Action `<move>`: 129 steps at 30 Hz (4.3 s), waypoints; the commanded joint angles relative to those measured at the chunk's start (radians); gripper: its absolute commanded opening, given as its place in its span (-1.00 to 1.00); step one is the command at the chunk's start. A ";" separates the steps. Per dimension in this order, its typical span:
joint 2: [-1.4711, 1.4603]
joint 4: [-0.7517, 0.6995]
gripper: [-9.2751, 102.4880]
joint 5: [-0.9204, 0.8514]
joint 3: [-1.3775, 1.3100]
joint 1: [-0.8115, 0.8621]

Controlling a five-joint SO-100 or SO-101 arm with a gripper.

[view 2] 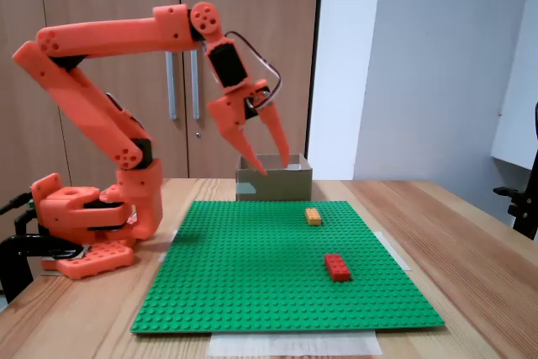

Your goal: Pick the yellow lego block and put it in the box.

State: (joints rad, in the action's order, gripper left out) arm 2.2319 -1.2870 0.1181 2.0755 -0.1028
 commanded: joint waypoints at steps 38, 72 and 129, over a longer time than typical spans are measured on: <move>-0.693 -0.184 -0.32 0.133 -0.663 -0.138; -1.048 -0.029 -0.37 0.008 -0.801 -0.146; -1.088 0.057 -0.81 0.091 -0.706 -0.146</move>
State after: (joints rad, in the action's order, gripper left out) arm 1.1259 -1.2410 0.2194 1.3744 -0.2562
